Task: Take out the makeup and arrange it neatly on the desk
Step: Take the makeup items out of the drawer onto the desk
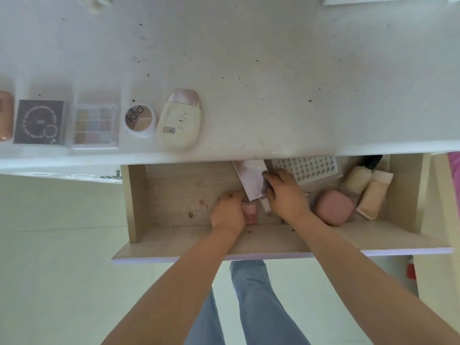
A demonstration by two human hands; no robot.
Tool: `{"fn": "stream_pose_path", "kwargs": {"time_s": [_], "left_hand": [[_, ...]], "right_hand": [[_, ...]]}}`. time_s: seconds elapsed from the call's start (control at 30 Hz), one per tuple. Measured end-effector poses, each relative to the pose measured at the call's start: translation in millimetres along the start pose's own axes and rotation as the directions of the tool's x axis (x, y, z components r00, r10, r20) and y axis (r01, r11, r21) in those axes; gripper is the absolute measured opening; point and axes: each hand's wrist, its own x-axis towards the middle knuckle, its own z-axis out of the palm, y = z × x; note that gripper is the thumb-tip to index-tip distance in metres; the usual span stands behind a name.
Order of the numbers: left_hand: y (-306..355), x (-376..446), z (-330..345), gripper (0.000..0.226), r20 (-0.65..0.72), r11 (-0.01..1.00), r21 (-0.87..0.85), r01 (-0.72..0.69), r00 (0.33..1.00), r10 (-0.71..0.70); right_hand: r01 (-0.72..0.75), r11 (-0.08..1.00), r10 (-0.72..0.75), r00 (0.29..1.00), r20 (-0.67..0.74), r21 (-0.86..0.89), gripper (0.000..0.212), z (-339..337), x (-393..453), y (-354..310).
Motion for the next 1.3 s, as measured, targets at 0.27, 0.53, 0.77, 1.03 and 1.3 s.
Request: {"fn": "stream_pose_path", "kwargs": {"time_s": [0.27, 0.53, 0.77, 1.03, 1.3], "left_hand": [[-34.8, -18.7, -18.8, 0.014, -0.057, 0.961, -0.273, 0.038, 0.997, -0.055], [-42.4, -59.3, -82.6, 0.023, -0.289, 0.816, -0.568, -0.113, 0.955, -0.069], [9.9, -67.0, -148.3, 0.025, -0.525, 0.752, -0.537, -0.382, 0.849, 0.056], [66.3, -14.5, -172.9, 0.045, -0.468, 0.928, -0.325, -0.180, 0.883, 0.007], [80.2, -9.4, -170.6, 0.035, -0.394, 0.999, 0.034, -0.004, 0.919, 0.017]], "right_hand": [[-0.174, 0.979, 0.165, 0.982, -0.092, -0.108, 0.067, 19.2, 5.2, -27.6], [-0.132, 0.991, 0.132, 0.991, -0.023, -0.025, 0.059, 3.5, -10.5, -35.3], [0.317, 0.946, -0.310, 0.944, -0.112, 0.061, 0.067, -114.9, -59.0, -17.1], [0.286, 0.950, -0.252, 0.937, -0.243, 0.120, 0.052, -168.8, -1.6, -13.4], [0.314, 0.949, -0.314, 0.949, -0.015, 0.013, 0.055, -168.1, 33.3, -3.6]]}}
